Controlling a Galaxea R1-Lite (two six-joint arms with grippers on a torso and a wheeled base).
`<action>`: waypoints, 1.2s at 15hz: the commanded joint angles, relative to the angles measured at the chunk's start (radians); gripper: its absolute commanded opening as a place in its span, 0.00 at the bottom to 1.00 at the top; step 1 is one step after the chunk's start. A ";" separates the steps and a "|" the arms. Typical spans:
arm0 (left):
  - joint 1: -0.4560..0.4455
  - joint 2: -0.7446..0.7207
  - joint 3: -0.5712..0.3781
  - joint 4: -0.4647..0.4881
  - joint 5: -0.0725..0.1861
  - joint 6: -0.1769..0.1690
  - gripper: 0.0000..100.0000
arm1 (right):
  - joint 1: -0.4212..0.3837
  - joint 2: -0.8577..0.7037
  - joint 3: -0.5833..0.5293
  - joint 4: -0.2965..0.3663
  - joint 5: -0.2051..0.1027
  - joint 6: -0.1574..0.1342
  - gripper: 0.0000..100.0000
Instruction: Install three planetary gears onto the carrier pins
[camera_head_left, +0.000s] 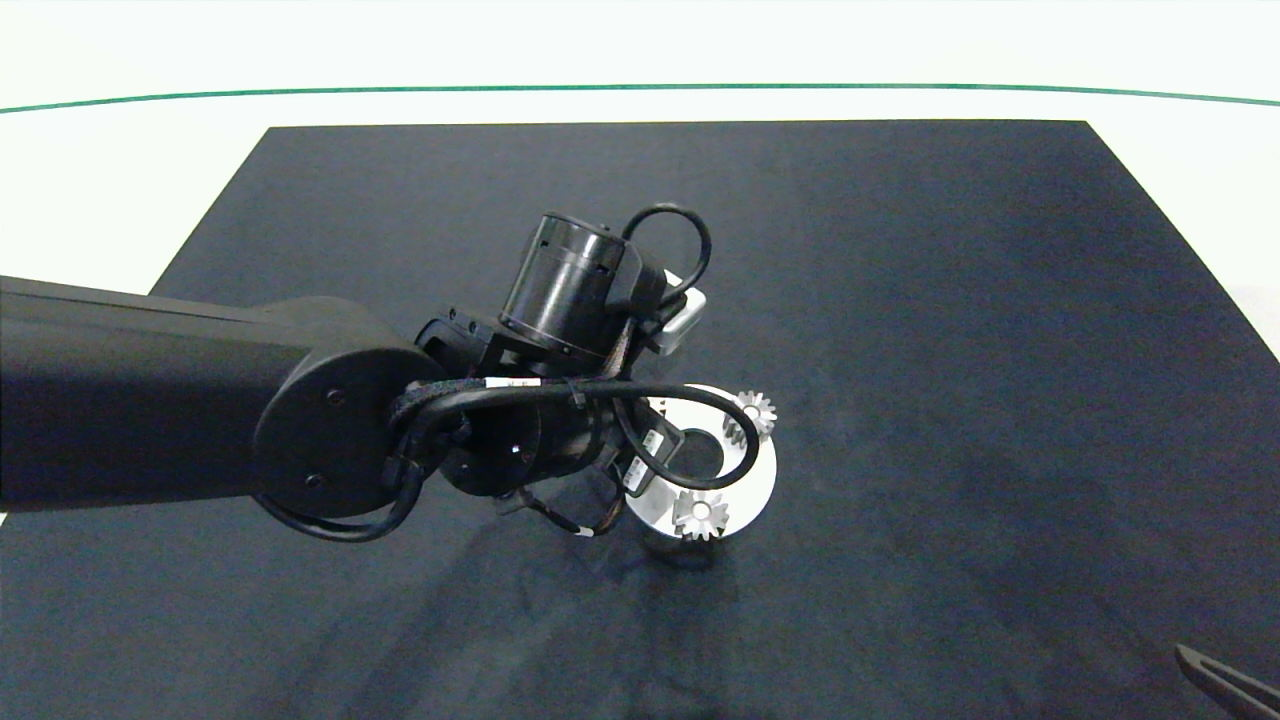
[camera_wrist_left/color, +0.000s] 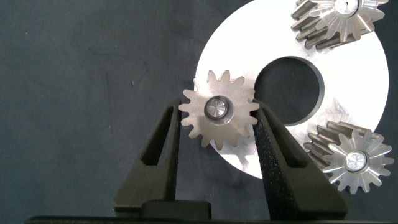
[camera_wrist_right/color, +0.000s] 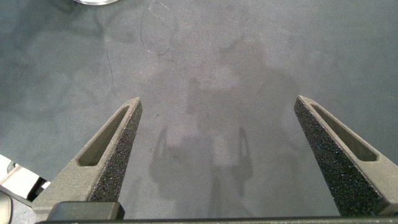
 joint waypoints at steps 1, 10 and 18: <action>0.000 0.000 0.000 0.000 0.003 0.001 0.00 | 0.000 0.000 0.000 0.001 -0.001 -0.001 1.00; 0.000 -0.002 0.006 0.000 0.001 -0.010 1.00 | 0.000 0.003 0.000 0.001 -0.001 -0.001 1.00; 0.006 -0.028 0.011 0.002 0.001 -0.007 1.00 | 0.000 0.000 0.000 0.001 -0.001 -0.001 1.00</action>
